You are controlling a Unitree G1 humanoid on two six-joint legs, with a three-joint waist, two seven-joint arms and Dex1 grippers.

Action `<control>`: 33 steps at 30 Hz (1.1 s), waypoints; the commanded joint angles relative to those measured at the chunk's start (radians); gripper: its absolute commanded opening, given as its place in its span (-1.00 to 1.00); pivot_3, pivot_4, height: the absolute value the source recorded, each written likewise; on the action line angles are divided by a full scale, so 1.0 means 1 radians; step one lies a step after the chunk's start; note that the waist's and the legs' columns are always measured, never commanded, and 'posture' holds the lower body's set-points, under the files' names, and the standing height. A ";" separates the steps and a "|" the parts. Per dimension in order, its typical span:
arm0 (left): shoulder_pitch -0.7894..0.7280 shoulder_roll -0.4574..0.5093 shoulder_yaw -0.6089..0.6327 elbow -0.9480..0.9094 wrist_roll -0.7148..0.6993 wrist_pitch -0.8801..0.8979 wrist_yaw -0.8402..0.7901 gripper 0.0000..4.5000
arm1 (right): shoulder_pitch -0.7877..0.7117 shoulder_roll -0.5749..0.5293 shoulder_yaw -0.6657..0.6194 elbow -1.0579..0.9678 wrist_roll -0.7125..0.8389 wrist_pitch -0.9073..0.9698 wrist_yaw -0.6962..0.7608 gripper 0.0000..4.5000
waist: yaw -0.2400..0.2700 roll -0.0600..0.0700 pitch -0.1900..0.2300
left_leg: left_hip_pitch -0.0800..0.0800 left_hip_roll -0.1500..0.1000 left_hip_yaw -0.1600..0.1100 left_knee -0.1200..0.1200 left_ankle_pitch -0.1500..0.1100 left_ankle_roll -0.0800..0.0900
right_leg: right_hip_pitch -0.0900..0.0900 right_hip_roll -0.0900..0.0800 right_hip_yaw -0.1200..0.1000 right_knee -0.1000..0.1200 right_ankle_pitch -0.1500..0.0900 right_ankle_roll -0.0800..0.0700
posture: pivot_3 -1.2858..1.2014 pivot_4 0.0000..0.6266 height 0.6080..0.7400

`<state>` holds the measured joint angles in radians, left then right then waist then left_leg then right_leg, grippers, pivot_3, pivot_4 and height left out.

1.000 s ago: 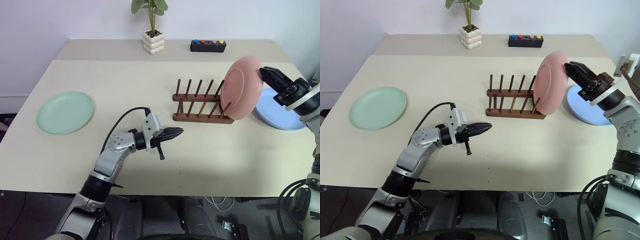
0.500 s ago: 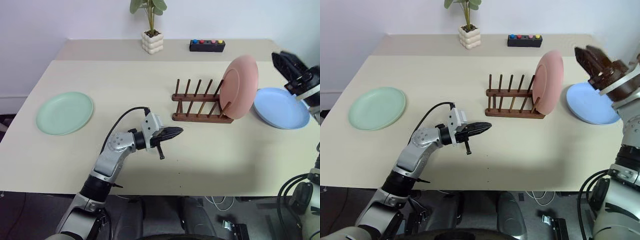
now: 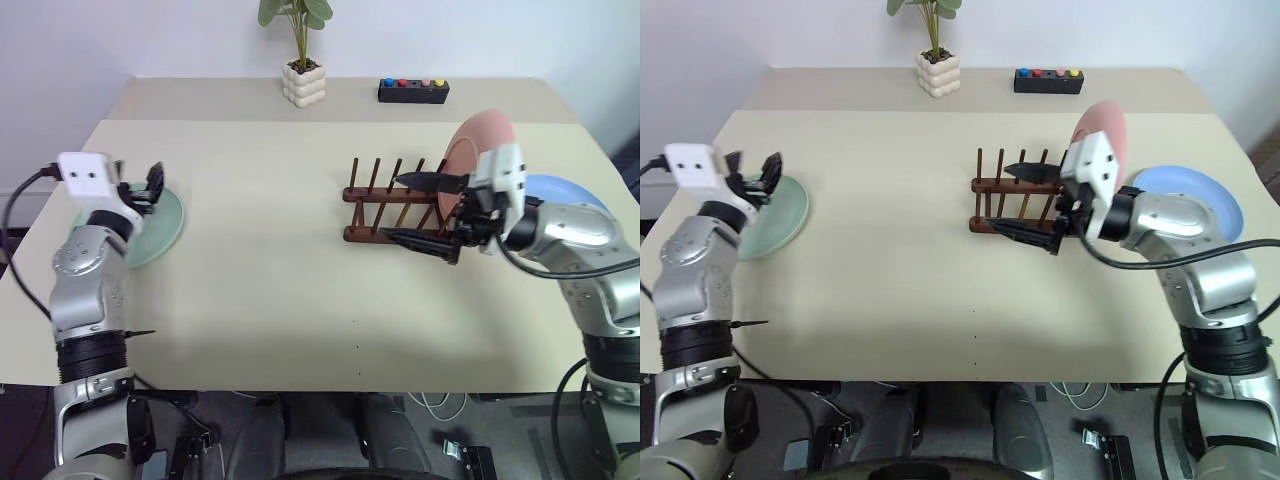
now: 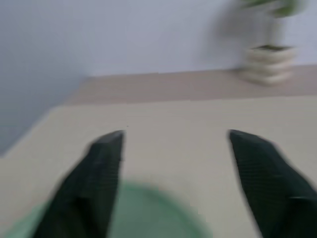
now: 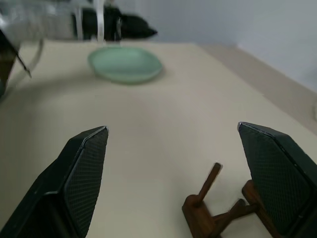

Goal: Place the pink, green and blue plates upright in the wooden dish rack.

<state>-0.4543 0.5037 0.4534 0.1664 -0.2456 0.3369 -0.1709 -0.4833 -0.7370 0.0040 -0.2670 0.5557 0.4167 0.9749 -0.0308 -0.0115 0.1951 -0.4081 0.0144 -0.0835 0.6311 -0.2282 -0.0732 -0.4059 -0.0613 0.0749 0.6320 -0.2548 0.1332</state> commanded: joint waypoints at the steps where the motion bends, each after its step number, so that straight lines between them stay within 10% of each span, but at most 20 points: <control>1: 0.004 0.032 0.117 0.047 0.016 0.075 0.164 0.98 | -0.012 0.027 0.006 -0.003 -0.022 -0.044 0.014 0.89 | -0.001 0.000 0.000 | 0.000 0.000 0.000 0.000 0.000 0.000 | 0.000 0.000 0.000 0.000 0.000 0.000 | 0.03 -0.52 0.85; 15: -0.012 -0.007 0.196 0.129 -0.065 0.324 0.307 0.98 | 0.018 0.052 -0.012 -0.019 -0.011 -0.030 0.030 0.89 | 0.015 -0.004 -0.001 | 0.000 0.000 -0.001 0.000 0.001 -0.001 | 0.000 0.000 -0.001 0.001 0.000 0.000 | 0.03 -0.52 0.85; 24: -0.030 -0.022 0.169 0.144 -0.076 0.281 0.300 -0.95 | 0.079 0.033 -0.015 -0.080 0.011 -0.020 0.060 0.89 | 0.014 -0.004 -0.001 | 0.001 0.000 -0.001 0.000 0.001 -0.002 | 0.000 0.000 -0.001 0.001 0.000 -0.001 | 0.03 -0.52 0.85; 33: -0.118 -0.070 -0.131 -0.116 0.055 -0.052 0.143 -0.98 | 0.012 0.058 0.010 -0.027 -0.116 -0.110 -0.012 0.89 | 0.024 -0.008 0.000 | 0.000 0.000 -0.001 0.000 0.002 -0.004 | 0.001 0.000 -0.001 0.000 0.001 -0.001 | 0.03 -0.52 0.85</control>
<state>-0.5085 0.4393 0.4214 0.1711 -0.2397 0.3837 0.0048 -0.4256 -0.6868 0.0199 -0.2964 0.4932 0.3642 0.9950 -0.0063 -0.0194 0.1951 -0.4079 0.0143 -0.0841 0.6317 -0.2254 -0.0782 -0.4045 -0.0616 0.0737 0.6323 -0.2540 0.1319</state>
